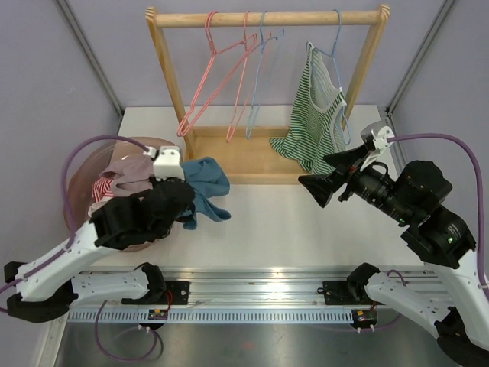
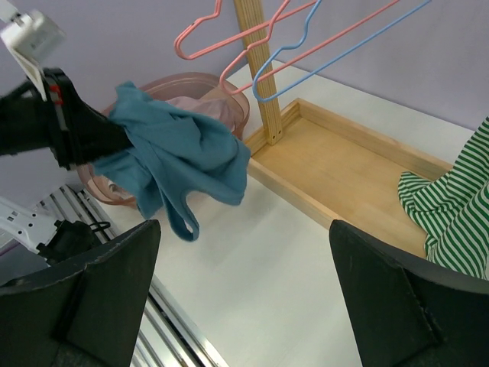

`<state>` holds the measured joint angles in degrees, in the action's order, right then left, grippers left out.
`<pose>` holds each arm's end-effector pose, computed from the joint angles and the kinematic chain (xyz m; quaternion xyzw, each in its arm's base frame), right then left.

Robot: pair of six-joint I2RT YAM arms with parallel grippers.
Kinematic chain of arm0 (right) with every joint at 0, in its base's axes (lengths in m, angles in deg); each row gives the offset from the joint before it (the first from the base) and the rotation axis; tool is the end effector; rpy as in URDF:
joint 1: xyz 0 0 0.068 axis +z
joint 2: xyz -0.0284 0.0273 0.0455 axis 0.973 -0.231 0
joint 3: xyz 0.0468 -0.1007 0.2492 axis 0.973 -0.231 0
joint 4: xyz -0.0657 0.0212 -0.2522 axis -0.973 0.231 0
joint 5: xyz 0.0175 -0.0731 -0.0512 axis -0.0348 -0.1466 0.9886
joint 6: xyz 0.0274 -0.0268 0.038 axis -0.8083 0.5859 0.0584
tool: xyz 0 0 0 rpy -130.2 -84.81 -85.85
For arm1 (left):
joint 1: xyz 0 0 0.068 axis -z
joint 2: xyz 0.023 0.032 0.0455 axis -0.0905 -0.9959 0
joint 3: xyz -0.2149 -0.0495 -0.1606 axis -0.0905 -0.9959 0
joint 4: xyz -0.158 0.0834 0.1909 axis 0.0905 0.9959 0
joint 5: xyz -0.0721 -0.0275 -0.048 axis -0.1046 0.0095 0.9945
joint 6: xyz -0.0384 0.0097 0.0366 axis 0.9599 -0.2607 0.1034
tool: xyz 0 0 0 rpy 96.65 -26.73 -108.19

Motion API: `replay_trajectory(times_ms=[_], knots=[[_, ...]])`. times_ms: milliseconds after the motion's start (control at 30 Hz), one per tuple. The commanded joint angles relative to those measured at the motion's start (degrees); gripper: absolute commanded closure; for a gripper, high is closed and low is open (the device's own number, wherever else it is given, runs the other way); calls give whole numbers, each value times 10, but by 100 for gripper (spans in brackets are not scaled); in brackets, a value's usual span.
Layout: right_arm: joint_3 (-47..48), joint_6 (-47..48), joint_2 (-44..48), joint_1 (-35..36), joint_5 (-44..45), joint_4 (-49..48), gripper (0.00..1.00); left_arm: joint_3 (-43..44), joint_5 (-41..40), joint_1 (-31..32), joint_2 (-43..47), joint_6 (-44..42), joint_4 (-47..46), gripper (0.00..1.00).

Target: Remove the tank top from the hanger

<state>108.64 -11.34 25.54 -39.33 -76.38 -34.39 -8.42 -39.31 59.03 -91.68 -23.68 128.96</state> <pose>0.0920 0.0773 0.4751 -0.2402 0.6827 0.3147 0.6141 0.0911 -0.1264 0.3902 0.0245 0.8498 -0.0438 0.5247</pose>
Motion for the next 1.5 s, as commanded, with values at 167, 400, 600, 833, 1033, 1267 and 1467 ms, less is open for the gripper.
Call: replay_trajectory(times_ms=[167, 400, 600, 833, 1033, 1267, 1467], knots=[[9, -3, 22, -1, -14, -29, 1, 99, -51, -189, 30, -94, 10, 100], [21, -15, 35, -1, -25, -25, 1, 132, 103, -447, 6, -155, -72, 100], [24, -14, 46, -1, -11, -15, 1, 172, 260, -623, -66, -165, -102, 100], [27, -4, 45, -1, 13, 5, 0, 177, 391, -745, -118, -154, -116, 63], [44, -40, 13, -1, 254, 41, 1, 177, 362, -747, -116, -151, -106, 1], [60, -39, -41, -1, 392, 45, 1, 171, 467, -731, -107, -178, -117, 1], [124, -10, -116, -1, 411, 49, 1, 139, 472, -618, -83, -190, -124, 1]])
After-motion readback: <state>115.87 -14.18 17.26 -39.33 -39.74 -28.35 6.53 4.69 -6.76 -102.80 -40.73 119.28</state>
